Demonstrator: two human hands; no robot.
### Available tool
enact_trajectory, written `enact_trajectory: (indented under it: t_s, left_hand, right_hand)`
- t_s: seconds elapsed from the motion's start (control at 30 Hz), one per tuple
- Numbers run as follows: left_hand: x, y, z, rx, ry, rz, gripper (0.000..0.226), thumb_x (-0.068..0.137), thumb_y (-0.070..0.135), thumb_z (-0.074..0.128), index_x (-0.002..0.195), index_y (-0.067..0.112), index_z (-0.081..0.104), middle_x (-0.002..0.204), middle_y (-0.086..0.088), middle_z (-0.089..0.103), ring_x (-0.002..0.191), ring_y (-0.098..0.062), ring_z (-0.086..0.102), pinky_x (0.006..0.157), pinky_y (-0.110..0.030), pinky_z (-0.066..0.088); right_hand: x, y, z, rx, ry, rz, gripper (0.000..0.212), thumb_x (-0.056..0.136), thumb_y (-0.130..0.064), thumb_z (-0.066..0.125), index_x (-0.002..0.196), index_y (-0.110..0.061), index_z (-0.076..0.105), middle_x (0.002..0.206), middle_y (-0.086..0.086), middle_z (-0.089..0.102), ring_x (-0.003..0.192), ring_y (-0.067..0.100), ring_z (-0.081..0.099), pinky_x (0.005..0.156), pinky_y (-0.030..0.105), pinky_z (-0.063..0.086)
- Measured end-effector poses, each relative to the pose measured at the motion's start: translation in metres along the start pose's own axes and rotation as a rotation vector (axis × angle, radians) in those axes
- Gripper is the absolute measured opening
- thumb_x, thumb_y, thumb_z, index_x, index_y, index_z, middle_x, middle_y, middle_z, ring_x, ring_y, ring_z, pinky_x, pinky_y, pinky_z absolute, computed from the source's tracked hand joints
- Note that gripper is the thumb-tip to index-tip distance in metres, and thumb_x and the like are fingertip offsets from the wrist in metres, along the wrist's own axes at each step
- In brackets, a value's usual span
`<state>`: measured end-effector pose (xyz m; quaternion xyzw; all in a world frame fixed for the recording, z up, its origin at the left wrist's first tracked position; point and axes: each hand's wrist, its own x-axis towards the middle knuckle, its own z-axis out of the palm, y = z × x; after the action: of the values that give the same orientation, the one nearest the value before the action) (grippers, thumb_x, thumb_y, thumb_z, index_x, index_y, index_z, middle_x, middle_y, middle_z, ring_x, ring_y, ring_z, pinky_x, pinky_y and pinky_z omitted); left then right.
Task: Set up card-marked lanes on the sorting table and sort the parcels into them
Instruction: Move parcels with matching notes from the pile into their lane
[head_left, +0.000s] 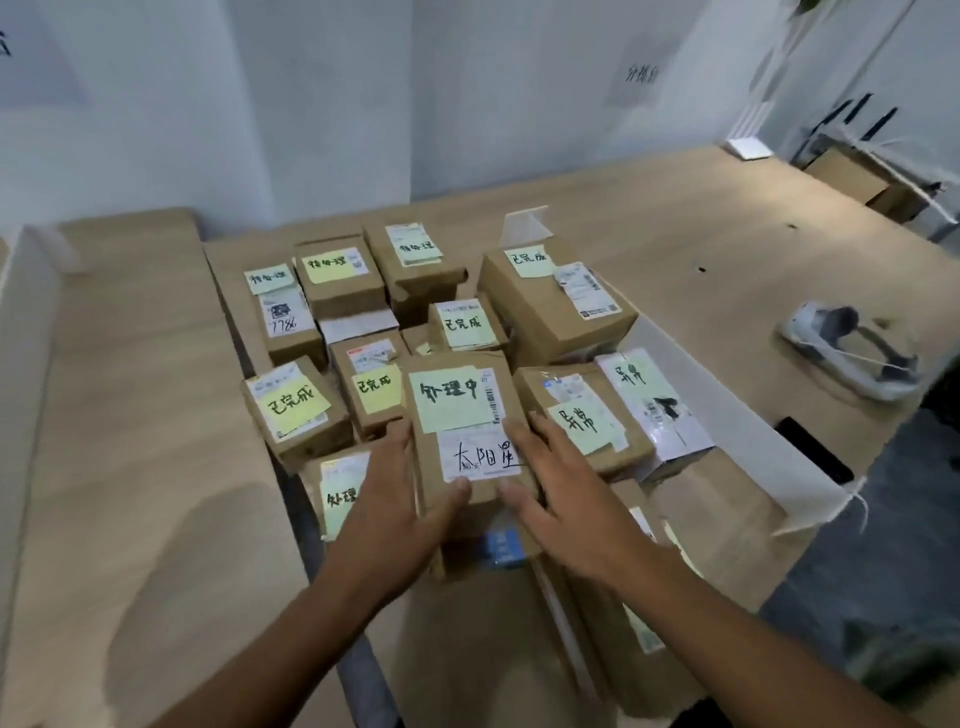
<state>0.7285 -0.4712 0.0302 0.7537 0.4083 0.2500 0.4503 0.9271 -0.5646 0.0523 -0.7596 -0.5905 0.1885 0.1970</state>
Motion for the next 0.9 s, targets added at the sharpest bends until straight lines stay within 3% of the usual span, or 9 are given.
enact_trajectory:
  t_s: [0.07, 0.2, 0.3, 0.37, 0.47, 0.63, 0.7, 0.8, 0.9]
  left_hand:
    - [0.002, -0.001, 0.015, -0.118, 0.03, -0.084, 0.071, 0.086, 0.064, 0.059, 0.134, 0.077, 0.007, 0.138, 0.049, 0.035, 0.126, 0.024, 0.036, 0.098, -0.015, 0.038]
    - [-0.001, -0.001, 0.031, -0.118, 0.121, -0.138, 0.082, 0.083, 0.071, 0.05, 0.152, 0.061, 0.007, 0.148, 0.044, 0.029, 0.124, 0.032, 0.028, 0.094, -0.007, 0.031]
    - [-0.008, 0.011, 0.032, -0.152, 0.146, -0.132, 0.084, 0.086, 0.066, 0.053, 0.157, 0.053, 0.008, 0.154, 0.031, 0.036, 0.132, 0.02, 0.036, 0.101, -0.013, 0.038]
    - [-0.019, 0.029, 0.029, -0.139, 0.173, -0.091, 0.078, 0.09, 0.061, 0.055, 0.154, 0.057, 0.012, 0.15, 0.036, 0.038, 0.134, 0.015, 0.039, 0.097, -0.006, 0.04]
    - [-0.05, 0.059, 0.024, -0.113, 0.301, -0.071, 0.076, 0.09, 0.05, 0.057, 0.154, 0.056, 0.015, 0.145, 0.045, 0.034, 0.132, 0.019, 0.038, 0.09, 0.006, 0.032]
    - [-0.124, 0.093, 0.01, -0.092, 0.523, -0.074, 0.08, 0.085, 0.051, 0.057, 0.157, 0.044, 0.021, 0.142, 0.047, 0.037, 0.129, 0.018, 0.042, 0.088, 0.004, 0.035]
    - [-0.154, 0.1, 0.002, -0.087, 0.615, -0.082, 0.08, 0.086, 0.044, 0.059, 0.158, 0.04, 0.022, 0.14, 0.048, 0.038, 0.127, 0.018, 0.044, 0.087, 0.002, 0.038]
    - [-0.202, 0.108, -0.015, -0.064, 0.745, -0.106, 0.079, 0.086, 0.039, 0.059, 0.156, 0.045, 0.022, 0.143, 0.041, 0.042, 0.13, 0.01, 0.047, 0.095, -0.016, 0.049]
    - [-0.251, 0.11, -0.036, -0.051, 0.829, -0.13, 0.076, 0.086, 0.038, 0.059, 0.151, 0.055, 0.023, 0.145, 0.03, 0.049, 0.129, 0.001, 0.053, 0.093, -0.039, 0.056]
  right_hand:
    - [0.007, 0.008, 0.012, 0.119, 0.006, -0.024, 0.068, 0.099, -0.065, 0.04, 0.158, -0.048, 0.011, 0.159, -0.02, 0.023, 0.143, -0.006, 0.028, 0.112, 0.025, 0.038]
    - [0.007, 0.016, 0.022, 0.258, 0.062, -0.03, 0.069, 0.096, -0.066, 0.045, 0.157, -0.051, 0.017, 0.154, -0.023, 0.032, 0.134, -0.019, 0.029, 0.093, -0.002, 0.031]
    - [0.003, 0.016, 0.015, 0.299, 0.079, -0.06, 0.074, 0.091, -0.065, 0.05, 0.157, -0.046, 0.021, 0.151, -0.02, 0.036, 0.135, -0.014, 0.034, 0.093, -0.002, 0.035]
    - [-0.006, 0.011, 0.005, 0.342, 0.107, -0.105, 0.074, 0.09, -0.064, 0.053, 0.156, -0.045, 0.025, 0.149, -0.019, 0.039, 0.135, -0.01, 0.039, 0.095, 0.001, 0.039]
    - [-0.025, -0.004, -0.01, 0.45, 0.145, -0.181, 0.075, 0.088, -0.061, 0.057, 0.155, -0.046, 0.028, 0.151, -0.02, 0.041, 0.138, -0.001, 0.043, 0.103, 0.019, 0.047]
    - [-0.053, -0.046, -0.019, 0.703, 0.1, -0.224, 0.073, 0.085, -0.064, 0.057, 0.152, -0.048, 0.034, 0.148, -0.021, 0.049, 0.135, 0.007, 0.051, 0.105, 0.046, 0.051]
    - [-0.066, -0.068, -0.014, 0.769, 0.07, -0.288, 0.067, 0.086, -0.059, 0.061, 0.149, -0.045, 0.042, 0.14, -0.027, 0.053, 0.13, 0.004, 0.054, 0.103, 0.039, 0.053]
    - [-0.087, -0.108, -0.004, 0.855, 0.033, -0.401, 0.055, 0.085, -0.05, 0.063, 0.138, -0.048, 0.05, 0.129, -0.033, 0.054, 0.122, -0.004, 0.056, 0.092, 0.014, 0.051]
    - [-0.11, -0.148, 0.011, 0.869, -0.047, -0.498, 0.053, 0.091, -0.04, 0.063, 0.143, -0.041, 0.05, 0.132, -0.029, 0.054, 0.128, 0.003, 0.055, 0.1, 0.024, 0.052]
